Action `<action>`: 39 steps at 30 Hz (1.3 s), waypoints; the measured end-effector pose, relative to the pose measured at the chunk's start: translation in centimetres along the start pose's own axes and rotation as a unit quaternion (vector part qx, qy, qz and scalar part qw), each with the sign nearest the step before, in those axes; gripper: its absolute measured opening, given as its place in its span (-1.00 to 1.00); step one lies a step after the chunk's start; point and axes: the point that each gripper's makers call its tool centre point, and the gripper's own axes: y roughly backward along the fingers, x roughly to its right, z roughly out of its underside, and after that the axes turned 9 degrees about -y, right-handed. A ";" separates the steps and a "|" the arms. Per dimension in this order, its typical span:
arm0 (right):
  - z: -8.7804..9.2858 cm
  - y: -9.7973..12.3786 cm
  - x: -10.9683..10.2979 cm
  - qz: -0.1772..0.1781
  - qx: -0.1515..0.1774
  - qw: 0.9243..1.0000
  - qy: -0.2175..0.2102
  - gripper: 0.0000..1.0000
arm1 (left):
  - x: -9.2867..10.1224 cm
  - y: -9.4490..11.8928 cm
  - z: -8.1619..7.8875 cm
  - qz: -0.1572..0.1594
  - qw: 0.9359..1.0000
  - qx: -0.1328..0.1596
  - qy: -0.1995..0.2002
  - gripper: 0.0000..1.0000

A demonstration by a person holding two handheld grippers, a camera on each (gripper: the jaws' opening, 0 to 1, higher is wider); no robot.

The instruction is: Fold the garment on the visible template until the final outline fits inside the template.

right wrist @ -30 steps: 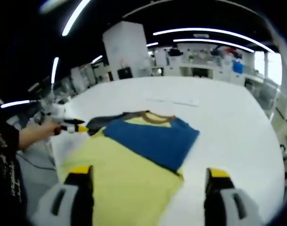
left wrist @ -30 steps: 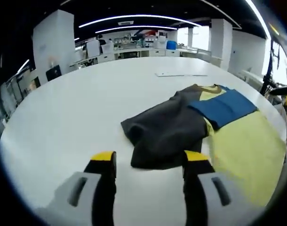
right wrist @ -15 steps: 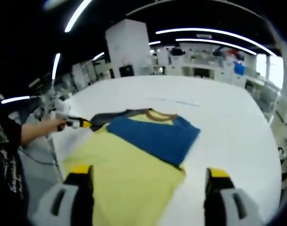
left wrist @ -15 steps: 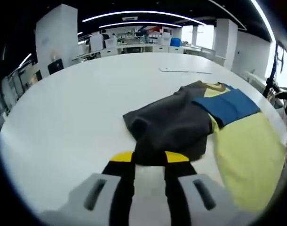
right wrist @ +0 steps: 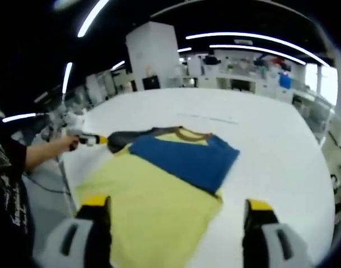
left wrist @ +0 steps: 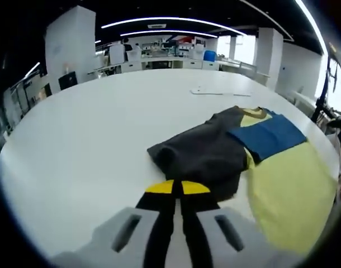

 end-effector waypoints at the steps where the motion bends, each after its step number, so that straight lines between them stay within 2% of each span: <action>1: 0.0 0.0 0.0 0.001 0.000 1.000 0.001 0.98 | -0.1 0.0 -0.2 -0.003 1.000 0.004 0.000 -1.00; 6: 0.2 0.0 -0.1 -0.001 -0.003 1.000 0.003 0.98 | 0.5 0.4 -2.6 -0.002 1.000 0.028 -0.003 -1.00; 9: 0.3 0.0 -0.3 -0.002 -0.005 1.000 0.002 0.98 | 1.7 0.5 -4.6 0.008 0.998 0.055 0.002 -1.00; 14: 0.9 -0.2 -0.2 -0.002 -0.013 1.000 0.001 0.98 | 3.3 0.1 -7.0 0.024 0.997 0.079 -0.001 -1.00; 16: 1.0 -0.2 -0.1 -0.002 -0.014 1.000 -0.001 0.98 | 4.6 0.0 -8.1 0.041 0.995 0.093 -0.003 -1.00; 17: 1.0 -0.2 -0.2 -0.002 -0.014 1.000 -0.002 0.98 | 5.9 -0.2 -8.7 0.052 0.994 0.097 -0.014 -1.00; 22: 1.1 -0.1 -0.1 -0.002 -0.013 1.000 -0.004 0.98 | 9.2 -0.9 -10.0 0.084 0.990 0.108 -0.038 -1.00; 25: 1.1 -0.1 0.0 0.000 -0.013 1.000 -0.005 0.98 | 10.8 -1.2 -9.9 0.100 0.988 0.108 -0.051 -1.00; 29: 1.4 -0.1 0.0 0.001 -0.015 1.000 -0.009 0.98 | 13.3 -1.7 -9.1 0.125 0.985 0.094 -0.076 -1.00; 32: 1.6 -0.3 0.1 0.001 -0.017 1.000 -0.012 0.98 | 15.4 -1.9 -7.5 0.145 0.980 0.072 -0.112 -1.00; 39: 1.7 -0.3 -0.1 -0.002 -0.017 1.000 -0.013 0.98 | 17.3 -3.1 -3.3 0.158 0.978 0.026 -0.134 -1.00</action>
